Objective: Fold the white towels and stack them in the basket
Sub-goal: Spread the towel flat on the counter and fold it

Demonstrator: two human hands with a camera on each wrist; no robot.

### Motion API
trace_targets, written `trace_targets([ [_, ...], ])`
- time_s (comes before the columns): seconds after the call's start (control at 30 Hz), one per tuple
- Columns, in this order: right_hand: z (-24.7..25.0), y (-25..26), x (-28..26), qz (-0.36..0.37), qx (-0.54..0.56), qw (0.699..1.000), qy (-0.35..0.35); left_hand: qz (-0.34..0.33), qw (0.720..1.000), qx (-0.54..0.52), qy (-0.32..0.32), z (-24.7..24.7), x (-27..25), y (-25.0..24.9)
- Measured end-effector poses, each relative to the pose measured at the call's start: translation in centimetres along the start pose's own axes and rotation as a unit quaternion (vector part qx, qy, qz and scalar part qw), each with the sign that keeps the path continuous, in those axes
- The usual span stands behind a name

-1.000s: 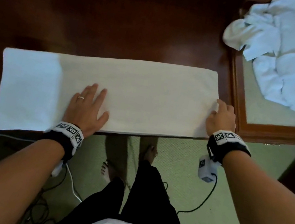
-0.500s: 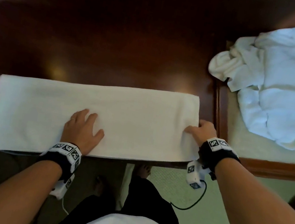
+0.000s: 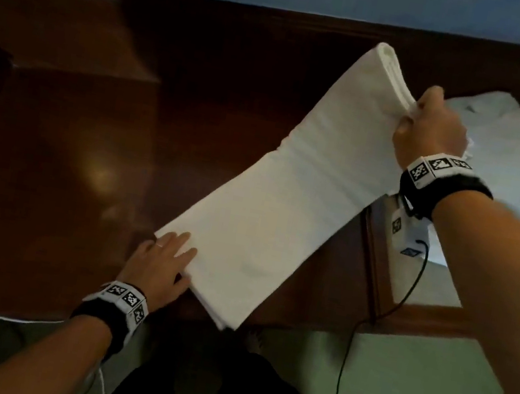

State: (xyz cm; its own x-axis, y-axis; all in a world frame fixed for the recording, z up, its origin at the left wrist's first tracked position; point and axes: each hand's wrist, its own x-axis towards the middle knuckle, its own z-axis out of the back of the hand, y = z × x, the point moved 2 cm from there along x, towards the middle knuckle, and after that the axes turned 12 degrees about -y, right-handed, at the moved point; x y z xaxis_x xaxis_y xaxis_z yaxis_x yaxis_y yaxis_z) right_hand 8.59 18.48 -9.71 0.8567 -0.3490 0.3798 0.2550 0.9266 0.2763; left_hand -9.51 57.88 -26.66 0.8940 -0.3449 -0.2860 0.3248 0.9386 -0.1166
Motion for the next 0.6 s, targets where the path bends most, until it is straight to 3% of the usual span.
trace_targets([
  [0.17, 0.2, 3.6, -4.9, 0.075, -0.018, 0.997, -0.033, -0.067, 0.998, -0.01, -0.006, 0.5, 0.2, 2.8],
  [0.33, -1.2, 8.6, -15.0, 0.165, 0.013, 0.985, -0.057, -0.091, 0.992, -0.063, -0.067, 3.6, 1.9, 6.5],
  [0.47, -4.4, 11.2, -25.3, 0.175, 0.018, 0.984, 0.043, -0.095, 0.976, -0.092, -0.171, 5.8, 3.3, 9.2],
  [0.6, -8.4, 12.2, -34.1, 0.15, -0.021, 0.973, 0.172, -0.244, 0.951, -0.028, -0.189, 5.2, 3.6, 8.2],
])
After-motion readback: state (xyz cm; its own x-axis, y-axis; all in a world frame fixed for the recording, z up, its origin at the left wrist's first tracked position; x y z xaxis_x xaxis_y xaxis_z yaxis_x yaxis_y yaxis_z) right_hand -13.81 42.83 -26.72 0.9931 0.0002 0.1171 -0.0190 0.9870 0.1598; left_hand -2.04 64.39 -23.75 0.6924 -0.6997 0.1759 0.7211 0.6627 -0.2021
